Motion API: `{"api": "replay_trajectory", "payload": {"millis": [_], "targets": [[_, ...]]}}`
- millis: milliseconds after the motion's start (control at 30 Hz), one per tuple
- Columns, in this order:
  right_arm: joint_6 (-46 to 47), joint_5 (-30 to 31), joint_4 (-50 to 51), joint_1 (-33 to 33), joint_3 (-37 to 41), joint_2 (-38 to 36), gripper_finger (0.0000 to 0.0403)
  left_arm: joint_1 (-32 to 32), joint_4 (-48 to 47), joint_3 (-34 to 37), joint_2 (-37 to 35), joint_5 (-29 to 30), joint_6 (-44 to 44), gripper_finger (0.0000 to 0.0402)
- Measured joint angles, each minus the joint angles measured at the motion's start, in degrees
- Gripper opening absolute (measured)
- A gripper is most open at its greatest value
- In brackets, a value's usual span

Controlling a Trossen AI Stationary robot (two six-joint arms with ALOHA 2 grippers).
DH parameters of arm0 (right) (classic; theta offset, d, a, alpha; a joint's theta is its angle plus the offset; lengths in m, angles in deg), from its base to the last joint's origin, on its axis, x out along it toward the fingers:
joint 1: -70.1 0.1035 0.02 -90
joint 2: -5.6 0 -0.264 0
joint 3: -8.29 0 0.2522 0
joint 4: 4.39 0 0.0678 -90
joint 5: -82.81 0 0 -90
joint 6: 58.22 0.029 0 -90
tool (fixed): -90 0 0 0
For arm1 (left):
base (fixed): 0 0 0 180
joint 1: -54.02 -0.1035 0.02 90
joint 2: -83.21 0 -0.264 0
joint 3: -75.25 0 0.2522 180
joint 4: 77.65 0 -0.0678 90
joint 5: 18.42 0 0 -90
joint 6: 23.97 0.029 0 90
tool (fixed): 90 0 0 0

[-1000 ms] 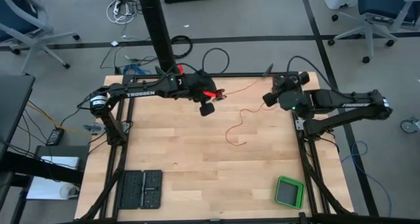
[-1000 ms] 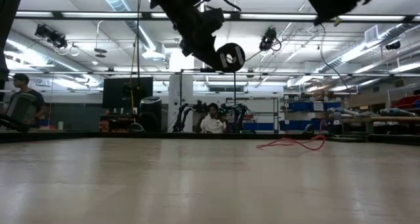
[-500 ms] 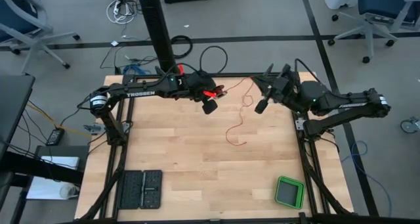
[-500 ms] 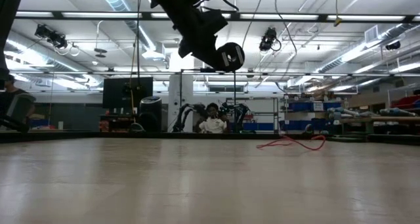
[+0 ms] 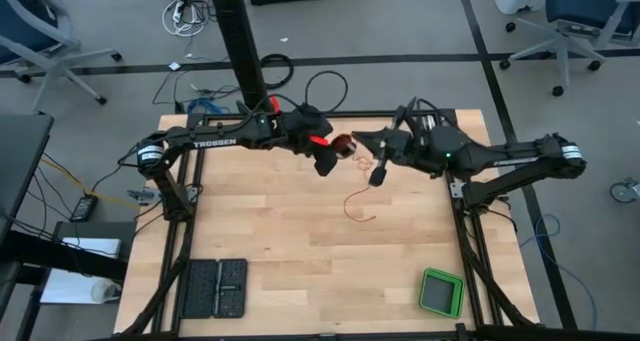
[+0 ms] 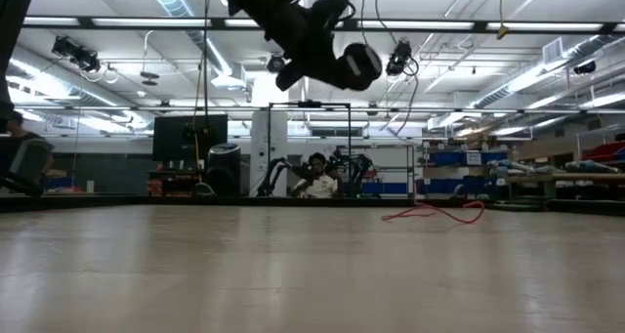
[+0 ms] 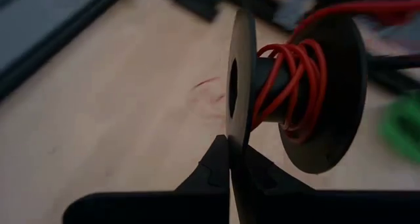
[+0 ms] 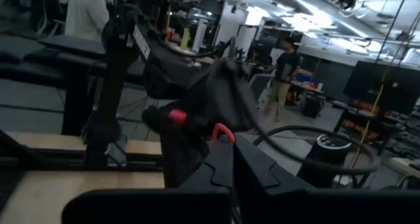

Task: Coil cords
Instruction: Coil the red wire cable onto the black spool

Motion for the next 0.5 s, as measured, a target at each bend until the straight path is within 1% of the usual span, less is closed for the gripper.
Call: {"api": "replay_trajectory", "payload": {"millis": [100,200,300,500], "targets": [[0.6,0.0,0.8,0.0,0.0,0.3,0.0,0.0,4.1,0.0,0.0,-5.0,-1.4,0.0005],[1.8,1.5,2.0,0.7,0.0,0.1,0.0,0.0,7.0,0.0,0.0,-7.9,-2.5,0.0005],[2.4,5.0,2.3,1.4,0.0,-0.1,0.0,0.0,7.2,-0.7,0.1,-8.2,-2.6,0.0005],[5.5,5.3,5.7,1.5,0.0,0.2,0.0,0.0,13.0,-1.6,0.1,-6.7,-3.3,0.0005]]}}
